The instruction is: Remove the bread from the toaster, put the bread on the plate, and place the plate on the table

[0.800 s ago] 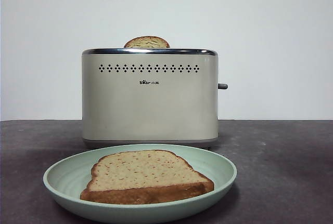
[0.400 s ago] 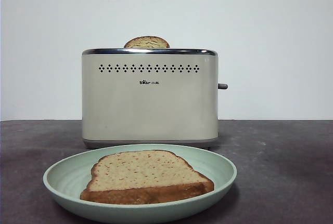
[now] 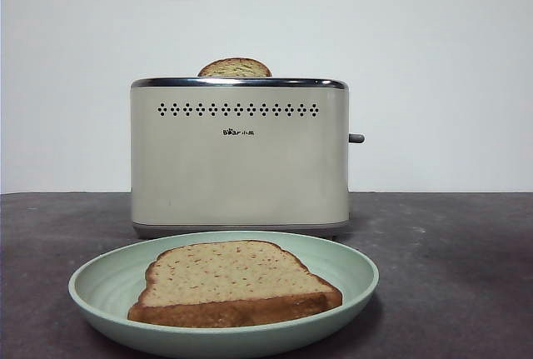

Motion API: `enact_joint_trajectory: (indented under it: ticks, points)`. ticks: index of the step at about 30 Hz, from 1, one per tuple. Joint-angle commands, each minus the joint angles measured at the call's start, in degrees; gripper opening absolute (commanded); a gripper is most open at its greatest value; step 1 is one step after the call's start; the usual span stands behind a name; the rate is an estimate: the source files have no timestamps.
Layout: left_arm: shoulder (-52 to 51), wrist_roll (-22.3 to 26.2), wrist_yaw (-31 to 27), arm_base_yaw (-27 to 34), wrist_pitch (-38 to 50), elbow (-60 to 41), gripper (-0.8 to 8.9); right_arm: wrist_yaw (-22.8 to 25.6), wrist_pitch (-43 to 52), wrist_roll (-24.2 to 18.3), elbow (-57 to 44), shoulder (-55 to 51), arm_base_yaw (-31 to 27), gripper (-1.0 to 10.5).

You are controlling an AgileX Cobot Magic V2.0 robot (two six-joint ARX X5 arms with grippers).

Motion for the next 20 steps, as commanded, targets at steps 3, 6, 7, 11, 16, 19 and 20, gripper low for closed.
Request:
enact_joint_trajectory:
  ticks: [3, 6, 7, 11, 16, 19, 20]
  points:
    - [-4.3, -1.9, 0.0, 0.7, 0.6, -7.0, 0.08, 0.1, 0.4, -0.4, 0.9, 0.3, 0.5, 0.0]
    - [-5.6, -2.5, 0.0, 1.0, 0.5, -10.4, 0.08, 0.1, 0.4, -0.4, 0.9, 0.3, 0.5, 0.0]
    - [-5.6, -2.5, 0.1, 1.0, 0.5, -11.3, 0.08, 0.1, 0.4, -0.4, 0.9, 0.3, 0.5, 0.0]
    - [-5.6, -2.5, 0.0, 1.0, 0.5, -13.8, 0.08, 0.1, 0.4, -0.4, 0.9, 0.3, 0.5, 0.0]
    - [-5.6, -2.5, 0.0, 1.0, 0.6, -16.5, 0.08, 0.0, 0.4, -0.4, 0.9, 0.3, 0.5, 0.0]
    - [-5.6, -2.6, 0.1, 1.0, 0.5, -18.3, 0.08, 0.1, 0.4, -0.4, 0.9, 0.3, 0.5, 0.0]
    - [-5.6, -2.9, 0.1, 1.0, 0.5, -18.7, 0.08, 0.1, 0.4, -0.4, 0.9, 0.3, 0.5, 0.0]
